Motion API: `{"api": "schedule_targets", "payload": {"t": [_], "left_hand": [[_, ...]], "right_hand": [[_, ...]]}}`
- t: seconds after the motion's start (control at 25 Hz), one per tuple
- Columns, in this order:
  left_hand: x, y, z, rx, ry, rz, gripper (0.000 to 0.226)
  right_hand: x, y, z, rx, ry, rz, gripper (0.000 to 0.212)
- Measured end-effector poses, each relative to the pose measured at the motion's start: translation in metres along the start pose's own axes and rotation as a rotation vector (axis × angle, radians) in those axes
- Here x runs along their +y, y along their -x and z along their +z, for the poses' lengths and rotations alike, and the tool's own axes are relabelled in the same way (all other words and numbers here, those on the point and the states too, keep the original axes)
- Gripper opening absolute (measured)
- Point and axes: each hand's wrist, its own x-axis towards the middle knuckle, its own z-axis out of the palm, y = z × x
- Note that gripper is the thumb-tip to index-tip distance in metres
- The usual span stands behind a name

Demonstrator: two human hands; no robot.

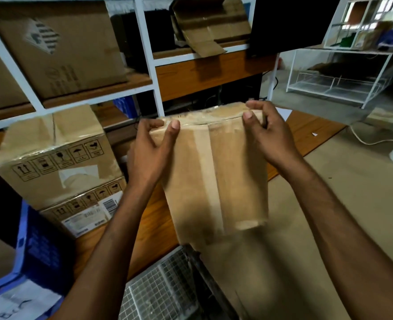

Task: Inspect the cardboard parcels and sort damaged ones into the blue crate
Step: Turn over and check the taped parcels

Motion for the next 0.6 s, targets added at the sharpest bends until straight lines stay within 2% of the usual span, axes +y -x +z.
{"api": "schedule_targets", "payload": {"t": [0.24,0.32,0.4,0.48,0.6], "left_hand": [[-0.015,0.006,0.023,0.094,-0.212,-0.044,0.043],[-0.013,0.011,0.028,0.039,-0.175,-0.071,0.055],[-0.013,0.017,0.032,0.013,-0.122,-0.073,0.072],[-0.016,0.018,0.034,0.034,-0.099,-0.064,0.077],[-0.014,0.016,0.033,0.011,-0.127,-0.050,0.081]], "right_hand": [[0.017,0.010,0.025,0.091,0.173,0.103,0.029],[0.014,0.013,0.030,0.048,0.154,0.160,0.043],[0.012,0.023,0.044,0.087,0.206,0.157,0.063],[0.013,0.025,0.052,0.154,0.236,0.120,0.068],[0.012,0.024,0.051,0.083,0.228,0.141,0.074]]}}
